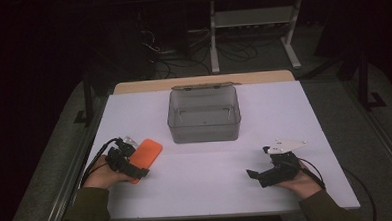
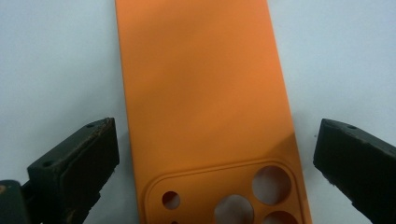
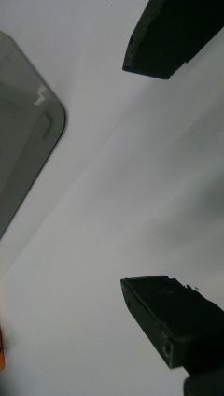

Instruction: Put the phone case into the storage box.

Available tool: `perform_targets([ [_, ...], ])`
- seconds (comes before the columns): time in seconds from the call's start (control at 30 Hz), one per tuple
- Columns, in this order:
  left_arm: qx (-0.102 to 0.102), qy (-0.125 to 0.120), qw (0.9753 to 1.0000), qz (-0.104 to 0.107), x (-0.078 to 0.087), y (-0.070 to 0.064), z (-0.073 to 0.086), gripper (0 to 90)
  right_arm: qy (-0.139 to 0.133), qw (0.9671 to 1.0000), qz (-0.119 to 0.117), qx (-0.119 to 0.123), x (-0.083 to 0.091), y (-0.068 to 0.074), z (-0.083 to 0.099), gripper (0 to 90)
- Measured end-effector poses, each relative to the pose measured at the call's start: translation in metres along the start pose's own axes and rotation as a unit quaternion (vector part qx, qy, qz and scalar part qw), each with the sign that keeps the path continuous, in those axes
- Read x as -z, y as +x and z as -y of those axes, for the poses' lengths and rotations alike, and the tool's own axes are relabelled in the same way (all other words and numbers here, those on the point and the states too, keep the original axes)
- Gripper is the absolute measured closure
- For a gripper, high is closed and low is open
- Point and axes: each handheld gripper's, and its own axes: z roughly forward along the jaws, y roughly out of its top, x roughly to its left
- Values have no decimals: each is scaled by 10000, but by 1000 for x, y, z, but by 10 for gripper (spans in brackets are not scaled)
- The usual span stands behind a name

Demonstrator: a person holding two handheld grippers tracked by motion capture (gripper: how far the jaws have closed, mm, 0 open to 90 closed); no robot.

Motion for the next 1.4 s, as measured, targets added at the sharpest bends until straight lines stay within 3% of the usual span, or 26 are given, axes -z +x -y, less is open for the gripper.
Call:
perform_targets([
  [0.27,9,93,9999,-54,-2,0,0,0,-3,10000,2,1,0,0,0,0],
  [0.37,-10,90,10000,-25,-1,0,0,52,-2,10000,5,1,0,0,0,0],
  [1.07,43,177,9998,-52,-2,-1,-1,58,-1,10000,11,4,0,0,0,0],
  [1.4,51,232,9997,-62,0,-3,-3,113,-3,10000,11,0,0,0,0,0],
])
